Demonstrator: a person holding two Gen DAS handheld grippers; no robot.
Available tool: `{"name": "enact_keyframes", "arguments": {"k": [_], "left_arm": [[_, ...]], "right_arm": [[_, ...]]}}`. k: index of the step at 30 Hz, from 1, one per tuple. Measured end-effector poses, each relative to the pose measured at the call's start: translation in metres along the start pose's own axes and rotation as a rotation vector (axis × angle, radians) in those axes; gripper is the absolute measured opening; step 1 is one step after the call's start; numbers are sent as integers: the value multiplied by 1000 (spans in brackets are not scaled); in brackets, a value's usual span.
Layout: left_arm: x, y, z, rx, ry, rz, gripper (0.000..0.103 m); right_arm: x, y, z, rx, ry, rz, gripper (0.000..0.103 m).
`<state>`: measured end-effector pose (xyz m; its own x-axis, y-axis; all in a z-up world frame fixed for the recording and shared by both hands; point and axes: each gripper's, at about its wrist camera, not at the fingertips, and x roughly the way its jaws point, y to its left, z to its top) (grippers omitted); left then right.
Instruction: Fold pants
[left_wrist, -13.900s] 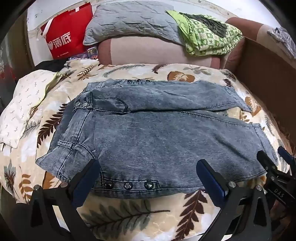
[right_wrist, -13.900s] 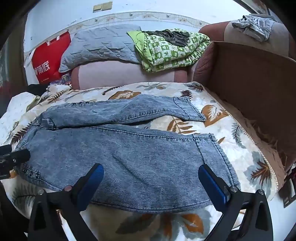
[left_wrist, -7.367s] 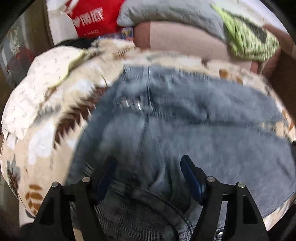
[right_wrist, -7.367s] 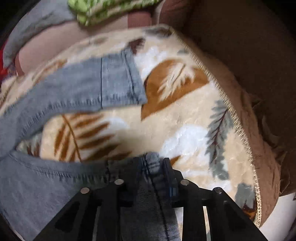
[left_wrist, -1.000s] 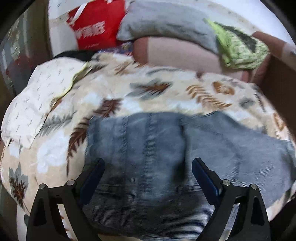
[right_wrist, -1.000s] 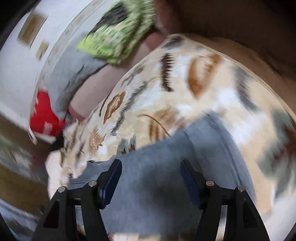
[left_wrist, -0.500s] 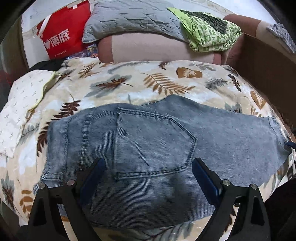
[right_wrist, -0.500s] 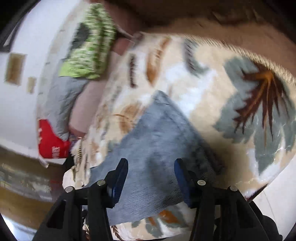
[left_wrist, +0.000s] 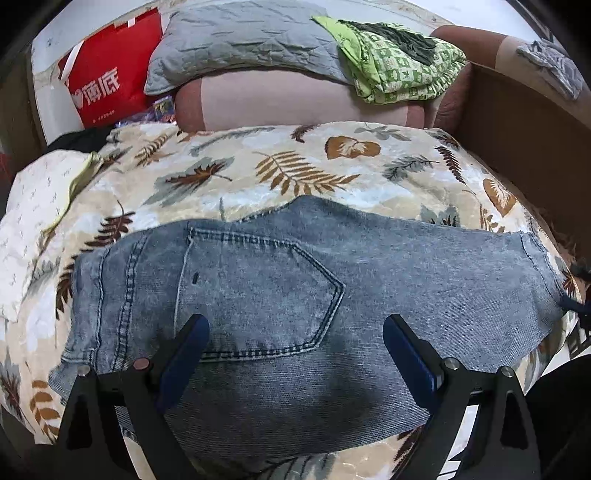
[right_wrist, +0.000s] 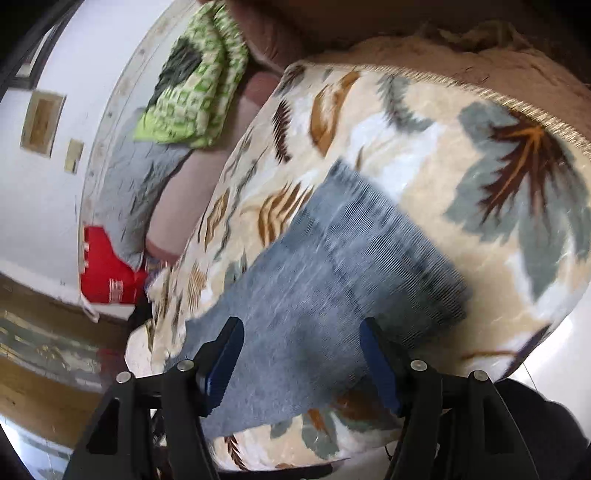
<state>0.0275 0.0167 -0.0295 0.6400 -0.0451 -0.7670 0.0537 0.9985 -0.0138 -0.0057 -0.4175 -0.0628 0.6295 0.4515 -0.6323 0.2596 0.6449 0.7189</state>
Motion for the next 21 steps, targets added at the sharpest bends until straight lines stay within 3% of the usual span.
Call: {"name": "enact_keyframes", "arguments": {"k": [2,5,11,18,21], "left_arm": [[3,2,-1,-2,15,5,95],[8,5,-4,-4,37,14,95],[16,17,-8,-41,62,-6,95],[11,21,-4,-78,47,-50,95],[15,12,2,-76,70,-50,95]], "right_arm": [[20,-8,1,-7,42,-74,72],[24,-10,9,56,17,-68,72],[0,22,-2,11,-24,-64,72],[-28,-6,-37,224,-45,-52,75],[-25,-13,-32,236,-49,-76,75]]}}
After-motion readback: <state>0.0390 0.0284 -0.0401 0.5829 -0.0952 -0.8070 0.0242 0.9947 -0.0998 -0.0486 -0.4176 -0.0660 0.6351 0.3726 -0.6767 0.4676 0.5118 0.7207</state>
